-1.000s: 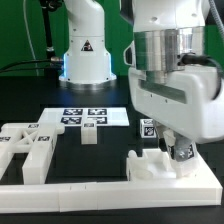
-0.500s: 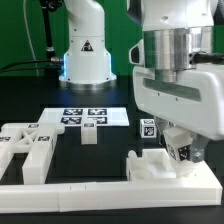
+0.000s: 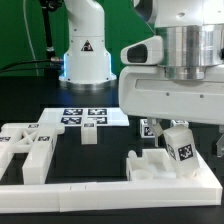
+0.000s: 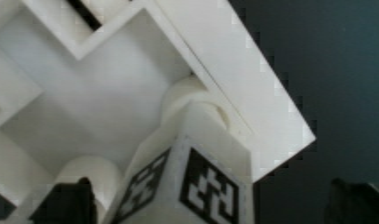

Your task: Assemble chair

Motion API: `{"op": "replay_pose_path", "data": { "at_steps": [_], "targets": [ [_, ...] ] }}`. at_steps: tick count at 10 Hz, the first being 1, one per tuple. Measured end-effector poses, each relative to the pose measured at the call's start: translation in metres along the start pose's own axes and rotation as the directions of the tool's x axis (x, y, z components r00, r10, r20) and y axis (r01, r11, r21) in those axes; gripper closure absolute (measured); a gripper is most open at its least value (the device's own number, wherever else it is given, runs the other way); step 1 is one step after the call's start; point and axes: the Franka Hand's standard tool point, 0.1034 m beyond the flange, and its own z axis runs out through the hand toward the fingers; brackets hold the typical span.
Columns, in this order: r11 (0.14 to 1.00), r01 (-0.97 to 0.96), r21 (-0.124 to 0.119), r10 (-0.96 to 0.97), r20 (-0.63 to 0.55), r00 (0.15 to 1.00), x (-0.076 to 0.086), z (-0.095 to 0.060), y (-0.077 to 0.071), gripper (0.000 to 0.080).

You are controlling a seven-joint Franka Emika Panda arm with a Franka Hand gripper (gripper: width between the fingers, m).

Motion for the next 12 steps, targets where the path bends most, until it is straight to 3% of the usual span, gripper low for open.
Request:
{"op": "replay_pose_path", "data": {
  "at_steps": [1, 3, 5, 7, 8, 9, 12],
  "targets": [
    [0.977, 0.211, -0.006, -0.211, -0.001, 0.978, 0.004, 0.0001, 0.0054, 0.015],
    [0.905, 0.425, -0.006, -0.425, 0.0, 0.905, 0.0067, 0.0012, 0.0095, 0.015],
    [0.918, 0.397, -0.005, -0.397, 0.0, 0.918, 0.0063, 0.0013, 0.009, 0.015],
    [0.919, 0.395, -0.005, -0.395, 0.0, 0.919, 0.0065, 0.0014, 0.0093, 0.0386],
    [0.944, 0.331, -0.003, -0.331, 0.0, 0.944, 0.0063, 0.0014, 0.0091, 0.0386],
    [0.967, 0.253, -0.003, -0.253, 0.0, 0.967, 0.0061, 0.0017, 0.0091, 0.0518],
    [0.996, 0.087, -0.009, -0.087, -0.004, 0.996, 0.009, 0.0016, 0.013, 0.0518]
  ]
}}
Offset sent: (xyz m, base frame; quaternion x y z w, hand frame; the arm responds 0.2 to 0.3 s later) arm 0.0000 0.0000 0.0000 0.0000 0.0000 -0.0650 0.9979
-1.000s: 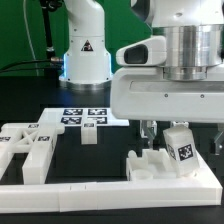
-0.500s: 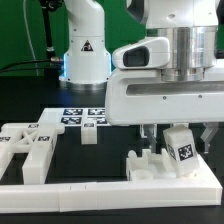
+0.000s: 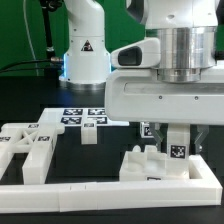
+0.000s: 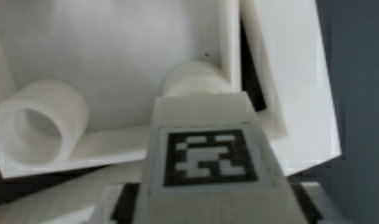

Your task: Assemble chair

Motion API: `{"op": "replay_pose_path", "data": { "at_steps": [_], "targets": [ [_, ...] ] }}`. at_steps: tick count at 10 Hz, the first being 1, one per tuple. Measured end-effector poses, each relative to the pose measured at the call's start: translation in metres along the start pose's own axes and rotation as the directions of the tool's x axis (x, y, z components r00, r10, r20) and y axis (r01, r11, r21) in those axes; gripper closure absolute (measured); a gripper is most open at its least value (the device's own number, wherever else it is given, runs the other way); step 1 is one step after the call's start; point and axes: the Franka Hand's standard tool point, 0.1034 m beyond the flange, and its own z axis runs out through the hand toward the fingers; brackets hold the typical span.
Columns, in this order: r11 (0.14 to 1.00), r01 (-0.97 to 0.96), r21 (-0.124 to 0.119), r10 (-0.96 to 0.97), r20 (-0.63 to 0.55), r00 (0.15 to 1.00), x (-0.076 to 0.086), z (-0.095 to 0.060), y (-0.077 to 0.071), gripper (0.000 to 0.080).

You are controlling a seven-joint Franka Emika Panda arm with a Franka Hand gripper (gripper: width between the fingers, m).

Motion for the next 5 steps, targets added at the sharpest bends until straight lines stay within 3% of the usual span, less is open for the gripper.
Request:
{"op": "replay_pose_path", "data": {
  "at_steps": [1, 3, 5],
  "targets": [
    [0.999, -0.036, -0.005, 0.036, -0.002, 0.999, 0.001, 0.0, 0.003, 0.0518],
    [0.967, -0.248, -0.061, 0.247, -0.037, 0.968, 0.005, -0.002, 0.015, 0.0518],
    [0.873, -0.48, -0.085, 0.471, -0.103, 0.876, 0.009, -0.003, 0.034, 0.0518]
  ]
}}
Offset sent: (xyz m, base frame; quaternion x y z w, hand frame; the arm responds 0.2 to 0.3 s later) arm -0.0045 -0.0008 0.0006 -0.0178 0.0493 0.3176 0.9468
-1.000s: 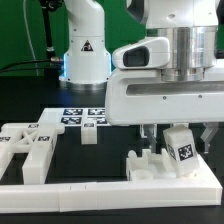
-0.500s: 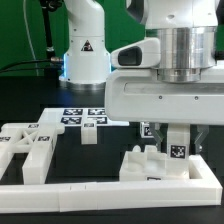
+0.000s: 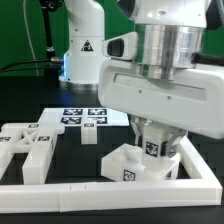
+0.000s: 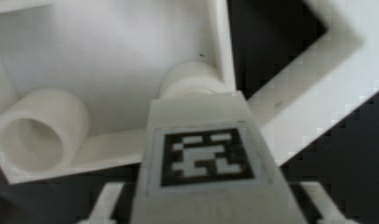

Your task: Assemble chair

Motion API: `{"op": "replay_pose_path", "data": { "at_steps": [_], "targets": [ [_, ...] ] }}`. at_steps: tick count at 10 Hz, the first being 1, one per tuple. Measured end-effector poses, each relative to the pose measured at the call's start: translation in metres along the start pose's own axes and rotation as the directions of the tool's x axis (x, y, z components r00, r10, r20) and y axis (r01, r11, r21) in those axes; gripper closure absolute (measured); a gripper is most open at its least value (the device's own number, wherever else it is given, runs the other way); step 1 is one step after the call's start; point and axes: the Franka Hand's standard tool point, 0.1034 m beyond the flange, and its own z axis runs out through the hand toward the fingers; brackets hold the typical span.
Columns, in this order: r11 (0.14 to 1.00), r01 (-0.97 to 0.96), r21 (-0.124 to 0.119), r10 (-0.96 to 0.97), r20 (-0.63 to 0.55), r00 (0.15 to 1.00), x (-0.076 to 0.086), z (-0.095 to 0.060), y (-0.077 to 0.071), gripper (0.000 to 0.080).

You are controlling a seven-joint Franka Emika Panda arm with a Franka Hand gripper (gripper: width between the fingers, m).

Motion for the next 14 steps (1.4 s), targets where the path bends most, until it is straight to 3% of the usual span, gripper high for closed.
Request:
{"op": "replay_pose_path", "data": {
  "at_steps": [1, 3, 6, 7, 8, 9, 10, 14],
  "targets": [
    [0.99, -0.143, -0.014, 0.142, -0.038, 0.989, 0.006, 0.001, 0.007, 0.0517],
    [0.958, -0.288, 0.009, 0.288, -0.079, 0.954, 0.009, 0.004, 0.013, 0.0517],
    [0.965, -0.262, 0.009, 0.262, -0.069, 0.963, 0.007, 0.005, 0.011, 0.0517],
    [0.966, -0.257, 0.011, 0.258, -0.07, 0.964, 0.007, 0.004, 0.011, 0.0337],
    [0.989, -0.124, 0.083, 0.133, -0.109, 0.985, 0.017, -0.001, 0.007, 0.0211],
    [0.995, -0.039, 0.095, 0.051, -0.128, 0.99, 0.017, -0.002, 0.01, 0.0211],
    [0.995, 0.021, 0.096, -0.008, -0.139, 0.99, 0.014, -0.003, 0.007, 0.0162],
    [0.955, 0.291, 0.052, -0.28, -0.16, 0.947, 0.016, -0.003, 0.008, 0.0151]
  ]
}}
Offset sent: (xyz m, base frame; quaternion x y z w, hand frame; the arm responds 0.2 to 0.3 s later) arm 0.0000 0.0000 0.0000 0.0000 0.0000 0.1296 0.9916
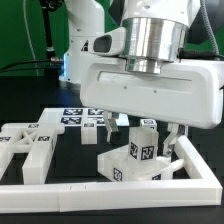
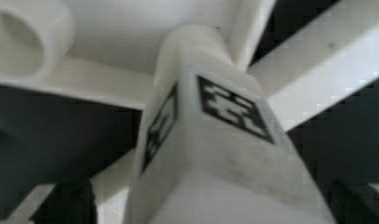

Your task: Assemble chair

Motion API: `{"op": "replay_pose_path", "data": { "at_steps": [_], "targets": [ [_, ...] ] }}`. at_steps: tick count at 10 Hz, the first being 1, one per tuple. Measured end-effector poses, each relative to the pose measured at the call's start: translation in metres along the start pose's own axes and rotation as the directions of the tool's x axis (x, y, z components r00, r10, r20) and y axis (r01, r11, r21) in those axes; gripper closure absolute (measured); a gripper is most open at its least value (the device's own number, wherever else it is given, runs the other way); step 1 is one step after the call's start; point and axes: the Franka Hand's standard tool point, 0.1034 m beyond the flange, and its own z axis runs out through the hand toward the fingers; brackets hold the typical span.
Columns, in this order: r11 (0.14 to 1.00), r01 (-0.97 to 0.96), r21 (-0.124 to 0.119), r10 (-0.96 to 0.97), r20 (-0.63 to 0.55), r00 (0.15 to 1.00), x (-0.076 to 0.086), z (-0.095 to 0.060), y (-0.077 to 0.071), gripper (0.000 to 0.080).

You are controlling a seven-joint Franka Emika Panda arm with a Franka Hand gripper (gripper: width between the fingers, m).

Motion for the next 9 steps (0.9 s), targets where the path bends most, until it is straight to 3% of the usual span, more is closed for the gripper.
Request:
{"op": "replay_pose_path", "data": {
  "at_steps": [2, 3, 5, 9],
  "targets": [
    [0.991, 0.131, 0.009, -0.131, 0.047, 0.99, -0.004, -0.003, 0.002, 0.0151],
    [0.99, 0.141, 0.029, -0.142, 0.066, 0.988, -0.014, -0.006, -0.009, 0.0151],
    [0.965, 0.26, 0.033, -0.261, 0.06, 0.963, -0.027, -0.008, -0.023, 0.0151],
    [0.861, 0.507, 0.036, -0.508, 0.048, 0.86, -0.022, -0.007, -0.018, 0.0151]
  ]
}}
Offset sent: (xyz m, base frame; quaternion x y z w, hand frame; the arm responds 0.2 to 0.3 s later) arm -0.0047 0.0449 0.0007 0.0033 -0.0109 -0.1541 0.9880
